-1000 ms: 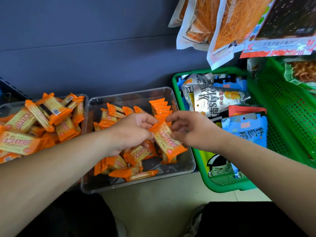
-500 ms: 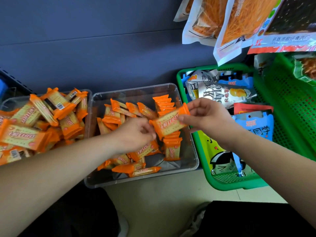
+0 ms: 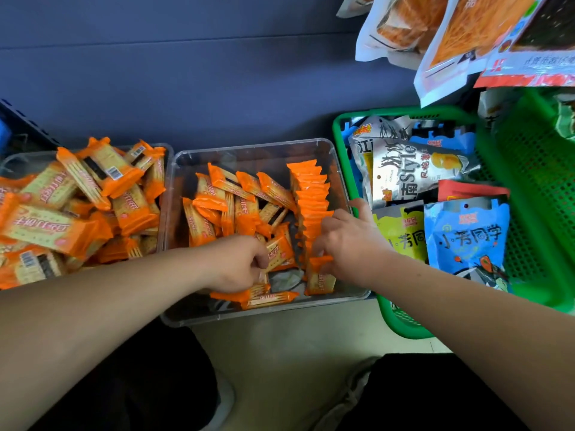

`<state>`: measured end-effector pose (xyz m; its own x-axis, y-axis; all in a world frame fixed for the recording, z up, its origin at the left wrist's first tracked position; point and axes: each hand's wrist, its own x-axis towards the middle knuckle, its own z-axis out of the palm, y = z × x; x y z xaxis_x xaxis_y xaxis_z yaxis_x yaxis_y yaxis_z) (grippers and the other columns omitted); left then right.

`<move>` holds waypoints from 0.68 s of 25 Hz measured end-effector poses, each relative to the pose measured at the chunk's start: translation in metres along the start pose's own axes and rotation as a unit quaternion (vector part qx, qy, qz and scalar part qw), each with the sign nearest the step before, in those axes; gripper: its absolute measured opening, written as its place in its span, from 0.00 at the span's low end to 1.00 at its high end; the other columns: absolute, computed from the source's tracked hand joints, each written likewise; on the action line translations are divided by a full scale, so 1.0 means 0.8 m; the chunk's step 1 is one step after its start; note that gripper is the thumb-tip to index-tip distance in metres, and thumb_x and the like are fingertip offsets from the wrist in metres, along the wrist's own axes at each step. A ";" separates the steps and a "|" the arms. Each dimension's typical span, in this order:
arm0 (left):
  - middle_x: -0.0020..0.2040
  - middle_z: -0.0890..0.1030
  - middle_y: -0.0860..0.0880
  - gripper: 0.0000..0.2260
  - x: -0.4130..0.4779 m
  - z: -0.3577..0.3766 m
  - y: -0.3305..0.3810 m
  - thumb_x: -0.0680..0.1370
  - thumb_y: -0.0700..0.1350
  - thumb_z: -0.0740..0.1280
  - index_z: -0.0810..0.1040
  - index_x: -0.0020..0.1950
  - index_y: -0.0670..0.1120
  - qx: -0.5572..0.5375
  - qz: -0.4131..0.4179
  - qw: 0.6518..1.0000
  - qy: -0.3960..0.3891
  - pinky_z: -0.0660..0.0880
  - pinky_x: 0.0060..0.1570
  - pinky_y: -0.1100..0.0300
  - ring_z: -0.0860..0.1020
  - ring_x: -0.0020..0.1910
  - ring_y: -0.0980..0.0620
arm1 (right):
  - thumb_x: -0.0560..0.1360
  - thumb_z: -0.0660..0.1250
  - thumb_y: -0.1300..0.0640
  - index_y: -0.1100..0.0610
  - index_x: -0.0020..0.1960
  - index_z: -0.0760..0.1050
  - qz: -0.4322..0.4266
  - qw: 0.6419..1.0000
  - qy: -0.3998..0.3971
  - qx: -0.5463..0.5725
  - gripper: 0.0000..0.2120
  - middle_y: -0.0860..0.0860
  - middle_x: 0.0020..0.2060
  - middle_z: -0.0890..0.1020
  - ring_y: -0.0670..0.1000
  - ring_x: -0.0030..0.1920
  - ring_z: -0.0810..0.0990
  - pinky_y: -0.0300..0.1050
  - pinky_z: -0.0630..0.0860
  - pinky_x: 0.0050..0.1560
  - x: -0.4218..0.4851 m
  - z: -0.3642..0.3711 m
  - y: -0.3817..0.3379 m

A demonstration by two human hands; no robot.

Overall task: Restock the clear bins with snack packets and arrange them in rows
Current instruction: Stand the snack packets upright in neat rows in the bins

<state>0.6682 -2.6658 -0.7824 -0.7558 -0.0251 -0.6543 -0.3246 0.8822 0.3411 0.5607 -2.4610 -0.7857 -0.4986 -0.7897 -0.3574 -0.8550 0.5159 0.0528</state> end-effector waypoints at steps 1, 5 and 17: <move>0.60 0.80 0.52 0.12 -0.001 0.000 -0.002 0.82 0.48 0.69 0.82 0.65 0.52 0.000 0.004 1.000 0.000 0.75 0.60 0.60 0.78 0.61 0.50 | 0.77 0.70 0.46 0.41 0.64 0.77 0.010 1.000 0.000 -0.001 0.15 0.46 0.60 0.75 0.54 0.69 0.70 0.65 0.47 0.75 0.002 0.000 -0.001; 0.58 0.80 0.53 0.11 -0.007 -0.001 -0.006 0.82 0.48 0.68 0.82 0.64 0.53 -0.007 0.018 1.000 0.005 0.77 0.61 0.57 0.79 0.60 0.51 | 0.76 0.72 0.47 0.43 0.70 0.69 0.029 0.999 -0.015 -0.003 0.24 0.47 0.63 0.75 0.55 0.69 0.71 0.66 0.52 0.75 0.010 -0.003 -0.006; 0.45 0.79 0.55 0.10 -0.044 0.032 0.003 0.79 0.58 0.71 0.85 0.47 0.53 -0.003 0.049 0.995 0.088 0.78 0.46 0.55 0.78 0.49 0.51 | 0.78 0.69 0.41 0.44 0.62 0.78 0.076 0.988 -0.003 0.133 0.15 0.46 0.55 0.81 0.52 0.56 0.80 0.48 0.79 0.52 -0.013 -0.051 -0.007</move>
<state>0.7085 -2.6505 -0.7753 -0.8720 -0.0222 -0.4890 -0.2472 0.8822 0.4008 0.5652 -2.4694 -0.7438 -0.6161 -0.6953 -0.3702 -0.7025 0.6976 -0.1410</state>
